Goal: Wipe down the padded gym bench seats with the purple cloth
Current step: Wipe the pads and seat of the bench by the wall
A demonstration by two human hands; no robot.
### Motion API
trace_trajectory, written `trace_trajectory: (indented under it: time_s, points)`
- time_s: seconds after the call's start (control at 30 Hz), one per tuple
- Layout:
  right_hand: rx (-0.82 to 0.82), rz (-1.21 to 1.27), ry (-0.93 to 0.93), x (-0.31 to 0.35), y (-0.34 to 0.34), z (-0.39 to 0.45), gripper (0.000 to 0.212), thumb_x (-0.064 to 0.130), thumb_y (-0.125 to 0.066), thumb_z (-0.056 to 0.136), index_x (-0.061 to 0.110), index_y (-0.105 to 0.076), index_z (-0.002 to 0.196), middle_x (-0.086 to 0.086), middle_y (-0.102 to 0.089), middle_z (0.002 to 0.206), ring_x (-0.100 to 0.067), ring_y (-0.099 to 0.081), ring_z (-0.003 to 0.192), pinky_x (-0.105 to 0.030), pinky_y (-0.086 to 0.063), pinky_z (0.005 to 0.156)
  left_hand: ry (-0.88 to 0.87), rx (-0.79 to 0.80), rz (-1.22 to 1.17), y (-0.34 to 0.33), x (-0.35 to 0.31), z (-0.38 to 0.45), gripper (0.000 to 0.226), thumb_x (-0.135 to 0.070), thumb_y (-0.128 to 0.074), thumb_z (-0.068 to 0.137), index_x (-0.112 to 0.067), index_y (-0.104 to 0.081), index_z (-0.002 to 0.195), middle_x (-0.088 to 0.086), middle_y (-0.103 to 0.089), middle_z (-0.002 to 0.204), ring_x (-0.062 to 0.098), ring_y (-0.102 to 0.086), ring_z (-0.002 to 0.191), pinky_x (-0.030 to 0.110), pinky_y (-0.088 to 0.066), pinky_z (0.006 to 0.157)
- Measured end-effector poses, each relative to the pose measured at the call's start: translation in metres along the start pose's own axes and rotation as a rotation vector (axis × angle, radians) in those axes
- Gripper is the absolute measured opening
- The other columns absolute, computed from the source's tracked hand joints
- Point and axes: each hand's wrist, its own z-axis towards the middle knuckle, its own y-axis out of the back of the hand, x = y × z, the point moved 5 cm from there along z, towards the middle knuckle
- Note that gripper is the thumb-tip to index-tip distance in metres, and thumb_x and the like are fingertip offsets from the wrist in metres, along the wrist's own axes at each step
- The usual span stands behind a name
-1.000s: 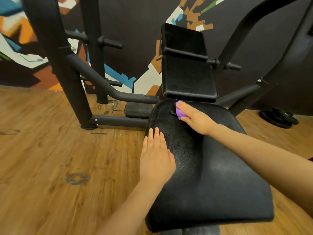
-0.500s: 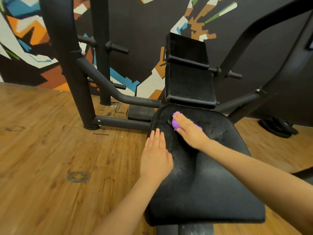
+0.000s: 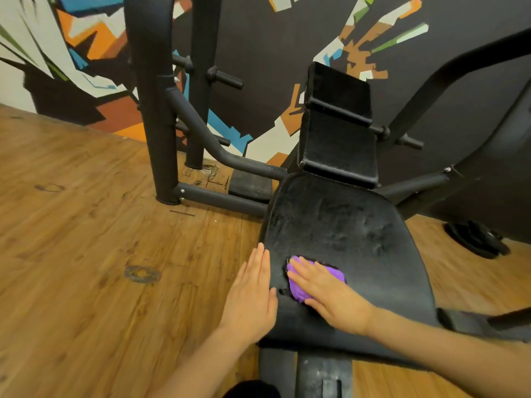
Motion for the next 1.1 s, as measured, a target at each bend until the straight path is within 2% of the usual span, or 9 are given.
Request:
trace_trajectory:
  time_s: [0.1,0.2,0.37,0.5,0.6,0.77,0.83,1.0,1.1]
  points:
    - [0.038,-0.203,0.124,0.026,-0.025,-0.024,0.059,0.035,-0.037,0.084,0.019,-0.032,0.14,0.0,-0.036,0.148,-0.016,-0.025,0.138,-0.035,-0.017,0.114,-0.05,-0.062,-0.011,-0.003,0.0,0.002,0.064,-0.025,-0.027,0.098,-0.002,0.0,0.151,0.004,0.017,0.153,0.019,0.001,0.148,0.027,-0.004,0.119]
    - [0.004,-0.226,0.182,0.035,-0.036,-0.033,0.057,0.033,-0.038,0.084,0.019,-0.033,0.139,-0.001,-0.029,0.148,-0.018,-0.026,0.137,-0.036,-0.017,0.112,-0.061,-0.139,-0.048,-0.005,0.002,0.0,0.065,-0.026,-0.025,0.089,0.005,-0.025,0.146,0.01,-0.009,0.154,0.025,-0.022,0.143,0.04,-0.023,0.114]
    - [-0.003,-0.195,0.282,0.027,-0.029,-0.029,0.054,0.031,-0.039,0.091,0.019,-0.031,0.142,-0.002,-0.026,0.151,-0.019,-0.023,0.14,-0.034,-0.018,0.112,-0.049,-0.183,-0.06,-0.006,0.003,0.001,0.063,-0.023,-0.027,0.089,0.005,-0.03,0.145,0.016,-0.023,0.154,0.026,-0.028,0.141,0.042,-0.028,0.112]
    - [0.047,-0.112,0.33,0.009,-0.018,-0.018,0.049,0.035,-0.025,0.101,0.021,-0.024,0.147,-0.001,-0.024,0.154,-0.016,-0.019,0.142,-0.03,-0.012,0.116,-0.054,-0.166,-0.064,-0.007,0.004,0.001,0.069,-0.032,-0.016,0.088,-0.003,-0.017,0.15,0.004,-0.001,0.157,0.014,-0.009,0.146,0.033,-0.015,0.118]
    - [-0.051,0.158,0.11,-0.031,0.011,0.017,0.052,0.035,-0.032,0.1,0.015,-0.025,0.147,0.001,-0.02,0.153,-0.011,-0.015,0.142,-0.027,-0.009,0.116,-0.032,-0.117,-0.057,-0.007,0.003,0.001,0.073,-0.038,-0.006,0.084,-0.009,-0.005,0.151,-0.004,0.011,0.155,0.006,0.006,0.145,0.029,-0.006,0.12]
    - [-0.185,0.36,-0.296,-0.117,0.052,0.1,0.053,0.012,-0.047,0.097,0.011,-0.025,0.146,-0.004,-0.019,0.154,-0.016,-0.016,0.143,-0.016,-0.005,0.112,-0.014,-0.136,0.087,-0.003,0.005,0.003,0.063,-0.026,-0.03,0.087,0.002,-0.037,0.142,0.015,-0.032,0.152,0.023,-0.031,0.14,0.047,-0.037,0.108]
    - [-0.21,0.371,-0.373,-0.133,0.061,0.123,0.052,0.014,-0.044,0.099,0.01,-0.025,0.147,-0.004,-0.021,0.154,-0.016,-0.017,0.143,-0.015,-0.007,0.109,-0.021,-0.152,0.085,-0.004,0.005,0.003,0.061,-0.026,-0.033,0.086,0.002,-0.038,0.141,0.016,-0.036,0.15,0.022,-0.032,0.139,0.049,-0.038,0.106]
    - [-0.348,0.405,-0.525,-0.144,0.066,0.144,0.049,0.017,-0.043,0.099,0.012,-0.03,0.146,-0.005,-0.029,0.153,-0.022,-0.027,0.14,-0.032,-0.02,0.114,-0.053,-0.191,0.107,-0.006,0.005,0.003,0.063,-0.025,-0.034,0.085,-0.001,-0.029,0.142,0.016,-0.033,0.152,0.021,-0.026,0.14,0.051,-0.033,0.108]
    - [-0.317,0.356,-0.43,-0.125,0.064,0.138,0.05,0.012,-0.045,0.097,0.008,-0.032,0.145,-0.008,-0.028,0.152,-0.021,-0.023,0.141,-0.027,-0.015,0.115,-0.052,-0.191,0.076,-0.006,0.004,0.003,0.062,-0.024,-0.034,0.085,-0.001,-0.029,0.143,0.016,-0.034,0.152,0.02,-0.026,0.14,0.052,-0.033,0.108]
